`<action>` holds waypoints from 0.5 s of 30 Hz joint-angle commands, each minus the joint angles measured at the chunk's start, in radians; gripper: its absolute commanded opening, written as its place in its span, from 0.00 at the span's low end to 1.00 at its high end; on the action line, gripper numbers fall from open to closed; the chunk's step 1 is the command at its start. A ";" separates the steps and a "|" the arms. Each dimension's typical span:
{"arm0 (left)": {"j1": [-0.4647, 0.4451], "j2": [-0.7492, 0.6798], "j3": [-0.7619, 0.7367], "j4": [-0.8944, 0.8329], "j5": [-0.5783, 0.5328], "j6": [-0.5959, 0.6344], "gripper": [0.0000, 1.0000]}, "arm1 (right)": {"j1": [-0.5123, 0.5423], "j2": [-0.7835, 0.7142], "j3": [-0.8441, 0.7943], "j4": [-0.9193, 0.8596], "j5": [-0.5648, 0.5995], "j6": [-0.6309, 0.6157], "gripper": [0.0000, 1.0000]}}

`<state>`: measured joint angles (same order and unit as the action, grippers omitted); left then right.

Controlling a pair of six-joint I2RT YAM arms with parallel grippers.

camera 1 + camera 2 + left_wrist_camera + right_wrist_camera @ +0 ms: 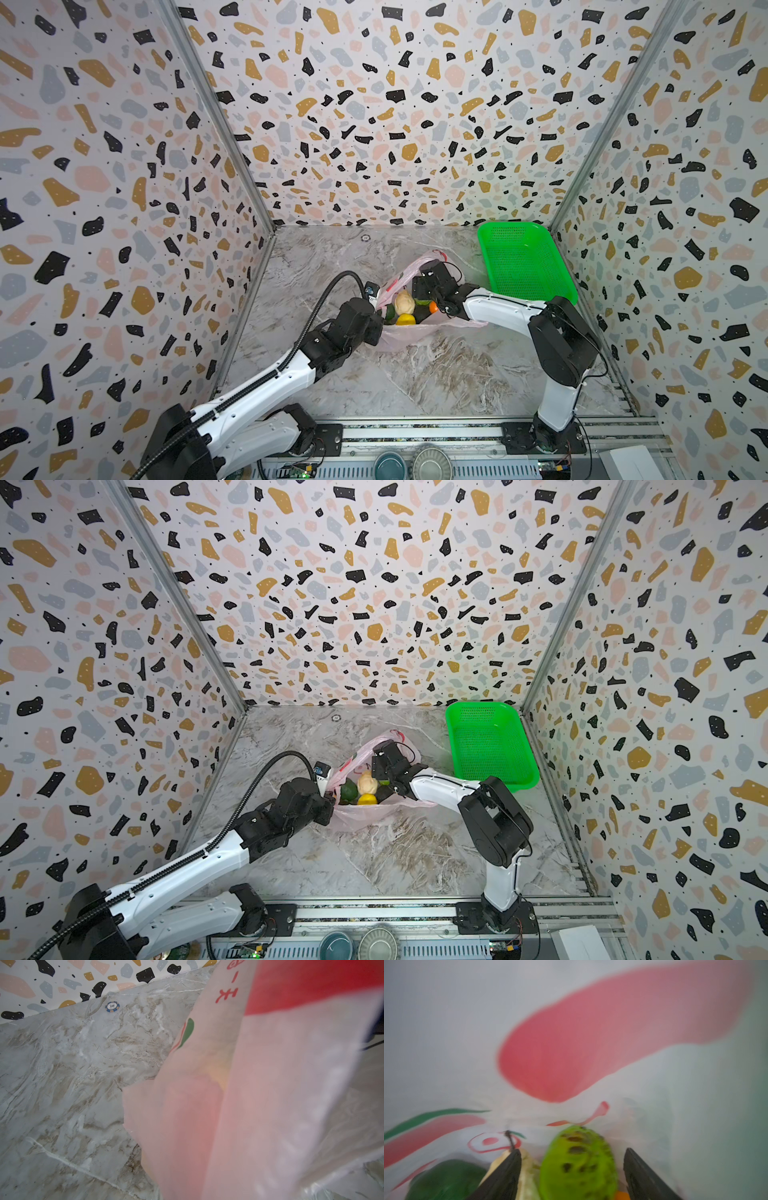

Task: Untie the knot of the plastic bag and take out the fruit

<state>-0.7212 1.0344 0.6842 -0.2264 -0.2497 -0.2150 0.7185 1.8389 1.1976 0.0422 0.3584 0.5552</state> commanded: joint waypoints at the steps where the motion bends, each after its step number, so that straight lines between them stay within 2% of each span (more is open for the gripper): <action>1: -0.003 0.035 0.026 0.088 -0.021 0.055 0.00 | -0.047 -0.081 -0.042 0.046 0.148 -0.041 0.79; 5: -0.008 0.079 0.052 0.131 0.003 0.062 0.00 | -0.075 -0.172 -0.105 0.045 0.162 -0.109 0.80; 9: -0.027 0.105 0.048 0.169 0.024 0.047 0.00 | -0.053 -0.260 -0.152 -0.018 0.115 -0.148 0.80; 12: -0.043 0.117 0.042 0.173 0.033 0.031 0.00 | -0.037 -0.287 -0.165 -0.112 -0.079 -0.139 0.81; 15: -0.049 0.113 0.031 0.173 0.030 0.020 0.00 | 0.026 -0.280 -0.158 -0.181 -0.191 -0.136 0.82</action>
<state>-0.7628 1.1522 0.7094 -0.0914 -0.2234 -0.1799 0.6956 1.5650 1.0374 -0.0238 0.3115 0.4335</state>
